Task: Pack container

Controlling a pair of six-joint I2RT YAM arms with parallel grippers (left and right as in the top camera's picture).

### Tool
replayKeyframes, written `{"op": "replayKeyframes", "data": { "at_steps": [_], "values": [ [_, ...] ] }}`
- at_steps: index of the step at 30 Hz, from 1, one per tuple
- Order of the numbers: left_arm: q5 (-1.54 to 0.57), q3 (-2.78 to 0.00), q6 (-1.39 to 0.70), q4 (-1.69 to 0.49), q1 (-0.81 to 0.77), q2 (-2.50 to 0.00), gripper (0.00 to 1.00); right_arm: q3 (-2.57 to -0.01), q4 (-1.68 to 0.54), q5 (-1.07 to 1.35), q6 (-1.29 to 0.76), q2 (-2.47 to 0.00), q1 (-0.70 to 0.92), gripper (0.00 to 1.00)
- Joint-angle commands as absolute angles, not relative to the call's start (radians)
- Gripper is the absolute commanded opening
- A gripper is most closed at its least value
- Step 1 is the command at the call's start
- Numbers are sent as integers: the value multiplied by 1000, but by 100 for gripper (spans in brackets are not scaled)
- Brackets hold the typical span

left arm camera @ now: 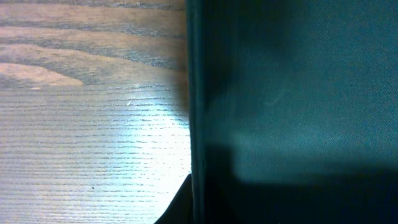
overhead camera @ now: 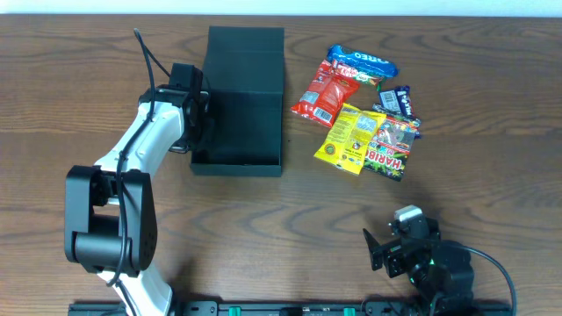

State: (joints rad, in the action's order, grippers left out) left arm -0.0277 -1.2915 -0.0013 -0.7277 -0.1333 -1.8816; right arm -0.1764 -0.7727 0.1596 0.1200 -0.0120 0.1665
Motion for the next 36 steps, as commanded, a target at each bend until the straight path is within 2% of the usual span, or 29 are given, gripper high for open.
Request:
{"op": "replayKeyframes", "data": {
  "at_steps": [1,8,9,10,11,17,23,31,36],
  "values": [
    [-46,-1296,-17,-744,-133,-1893,6,-170,-774,157,109,-6,159,99],
    [-79,-1296,-35,-759,-134,-1893,6,-170,-774,157,109,-6,158,99],
    [-79,-1296,-35,-758,-134,-1893,19,-170,-774,157,109,-6,158,99],
    [-83,-1297,-35,-759,-134,-1893,81,-170,-774,157,109,-6,159,99],
    [-97,-1298,-34,-762,-134,-1892,96,-170,-774,157,109,-6,159,99],
    [-167,-1376,-33,-832,-134,-1839,95,-170,-774,157,109,-6,158,99],
    [-166,-1504,-22,-906,-134,-1676,95,-170,-774,157,109,-6,159,99],
    [-166,-1522,23,-921,-134,-1419,95,-170,-773,157,109,-6,158,99],
    [-166,-1521,23,-974,-134,-1398,95,-170,-773,157,109,-6,158,99]
  ]
}}
